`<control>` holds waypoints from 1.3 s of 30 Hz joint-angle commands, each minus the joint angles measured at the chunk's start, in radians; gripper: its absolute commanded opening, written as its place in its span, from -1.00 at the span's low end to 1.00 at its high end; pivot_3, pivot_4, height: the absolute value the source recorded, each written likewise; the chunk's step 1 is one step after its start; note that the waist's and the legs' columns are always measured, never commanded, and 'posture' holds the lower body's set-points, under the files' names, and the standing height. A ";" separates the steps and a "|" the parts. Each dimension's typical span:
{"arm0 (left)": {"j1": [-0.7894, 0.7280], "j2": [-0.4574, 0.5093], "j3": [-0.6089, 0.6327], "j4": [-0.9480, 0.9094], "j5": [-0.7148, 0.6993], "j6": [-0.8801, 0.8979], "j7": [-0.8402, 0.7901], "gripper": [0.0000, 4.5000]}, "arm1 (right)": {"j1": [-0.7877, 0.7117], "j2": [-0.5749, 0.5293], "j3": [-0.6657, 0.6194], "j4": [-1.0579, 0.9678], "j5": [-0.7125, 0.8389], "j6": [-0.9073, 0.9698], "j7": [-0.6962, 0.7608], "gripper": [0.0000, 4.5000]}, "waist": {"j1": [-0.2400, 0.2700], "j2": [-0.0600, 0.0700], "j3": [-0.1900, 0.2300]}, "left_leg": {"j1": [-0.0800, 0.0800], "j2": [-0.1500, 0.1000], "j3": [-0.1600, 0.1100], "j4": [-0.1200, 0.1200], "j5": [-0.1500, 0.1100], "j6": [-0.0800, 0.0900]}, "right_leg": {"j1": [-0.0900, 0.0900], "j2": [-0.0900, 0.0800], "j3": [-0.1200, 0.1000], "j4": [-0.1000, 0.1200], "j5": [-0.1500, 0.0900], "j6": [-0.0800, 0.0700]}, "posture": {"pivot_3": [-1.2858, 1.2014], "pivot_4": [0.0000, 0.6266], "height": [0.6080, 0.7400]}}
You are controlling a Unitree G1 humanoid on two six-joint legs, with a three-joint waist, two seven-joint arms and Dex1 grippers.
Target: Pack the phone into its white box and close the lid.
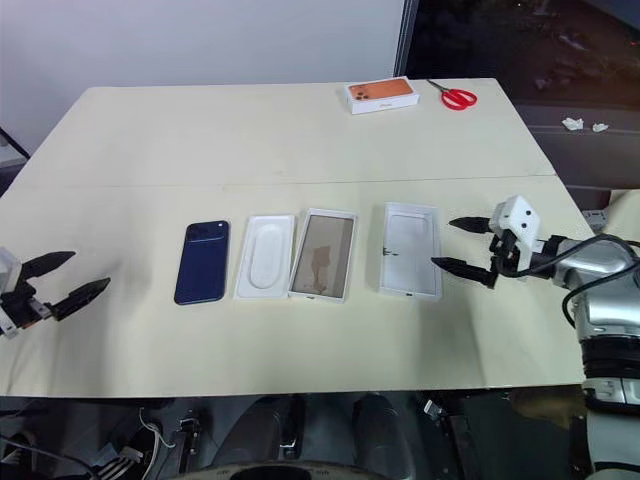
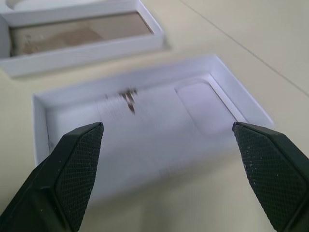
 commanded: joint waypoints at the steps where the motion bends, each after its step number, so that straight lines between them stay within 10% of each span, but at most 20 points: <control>1: 0.014 -0.002 0.040 -0.034 -0.023 -0.005 0.000 1.00 | -0.002 -0.026 -0.043 0.016 0.012 -0.033 0.005 0.99 | 0.000 0.000 0.000 | 0.000 0.000 0.000 0.000 0.000 0.000 | 0.000 0.000 0.000 0.000 0.000 0.000 | 0.03 -0.52 1.00; 29: -0.068 -0.024 0.001 -0.142 -0.028 0.120 0.093 1.00 | -0.121 0.054 0.051 -0.048 -0.039 -0.023 -0.100 0.99 | 0.000 0.000 0.000 | 0.000 0.000 0.000 0.000 0.000 0.000 | 0.000 0.000 0.000 0.000 0.000 0.000 | 0.03 -0.52 1.00; 39: -0.109 -0.008 -0.042 -0.294 -0.117 0.452 0.172 1.00 | -0.218 0.083 0.141 -0.179 -0.081 0.086 -0.152 0.99 | 0.000 0.000 0.000 | 0.000 0.000 0.000 0.000 0.000 0.000 | 0.000 0.000 0.000 0.000 0.000 0.000 | 0.03 -0.52 1.00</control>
